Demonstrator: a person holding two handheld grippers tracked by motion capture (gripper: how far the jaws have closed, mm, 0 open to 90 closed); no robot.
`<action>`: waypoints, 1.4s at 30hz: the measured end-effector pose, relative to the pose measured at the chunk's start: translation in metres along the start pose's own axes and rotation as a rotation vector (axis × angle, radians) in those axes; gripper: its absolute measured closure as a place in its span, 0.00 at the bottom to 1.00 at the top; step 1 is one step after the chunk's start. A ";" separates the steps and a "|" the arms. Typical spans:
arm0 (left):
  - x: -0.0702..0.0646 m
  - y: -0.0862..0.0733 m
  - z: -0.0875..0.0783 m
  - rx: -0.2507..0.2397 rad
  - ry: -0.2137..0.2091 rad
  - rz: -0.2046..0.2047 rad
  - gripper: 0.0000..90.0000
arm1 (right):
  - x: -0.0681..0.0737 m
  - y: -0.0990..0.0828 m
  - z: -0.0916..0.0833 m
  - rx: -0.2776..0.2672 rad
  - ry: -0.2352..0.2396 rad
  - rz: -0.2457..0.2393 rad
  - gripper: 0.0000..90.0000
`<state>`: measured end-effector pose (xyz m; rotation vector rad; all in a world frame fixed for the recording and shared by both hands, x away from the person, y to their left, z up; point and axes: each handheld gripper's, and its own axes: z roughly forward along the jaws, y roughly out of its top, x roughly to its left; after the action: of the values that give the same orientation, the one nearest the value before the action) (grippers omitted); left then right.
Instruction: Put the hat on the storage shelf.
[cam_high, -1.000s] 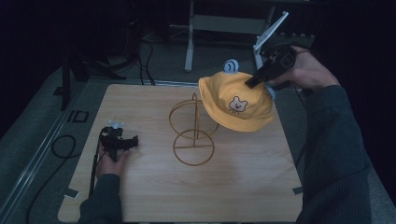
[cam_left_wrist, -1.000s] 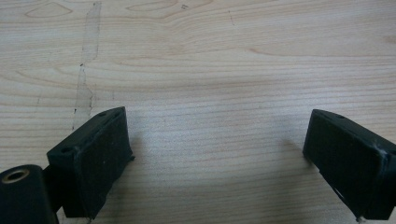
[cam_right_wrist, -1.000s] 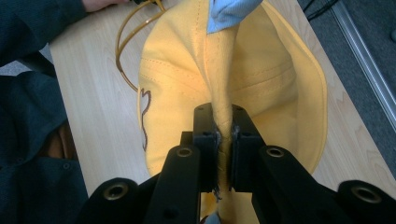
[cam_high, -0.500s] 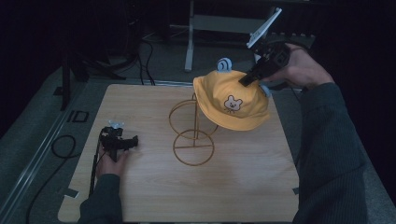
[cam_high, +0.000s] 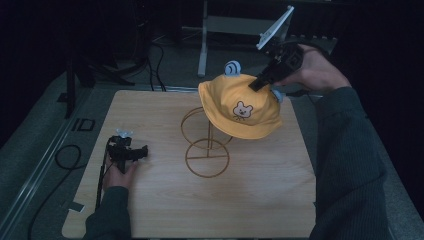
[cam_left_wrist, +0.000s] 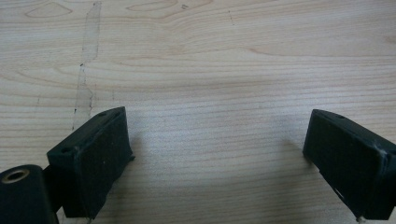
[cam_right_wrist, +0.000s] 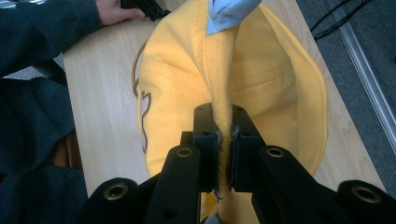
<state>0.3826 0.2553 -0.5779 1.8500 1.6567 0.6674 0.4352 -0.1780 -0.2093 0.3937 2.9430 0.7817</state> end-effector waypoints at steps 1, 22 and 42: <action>0.000 0.000 0.000 0.000 0.000 0.000 0.08 | 0.001 0.004 0.003 -0.002 0.004 -0.004 0.93; 0.000 0.000 0.000 0.000 0.000 0.000 0.08 | 0.006 0.035 0.041 0.028 0.024 -0.027 0.93; 0.000 0.000 0.000 0.000 0.000 -0.001 0.08 | 0.014 0.057 0.075 0.063 0.023 -0.049 0.91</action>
<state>0.3826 0.2552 -0.5779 1.8491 1.6578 0.6668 0.4446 -0.0907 -0.2464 0.3181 2.9920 0.6944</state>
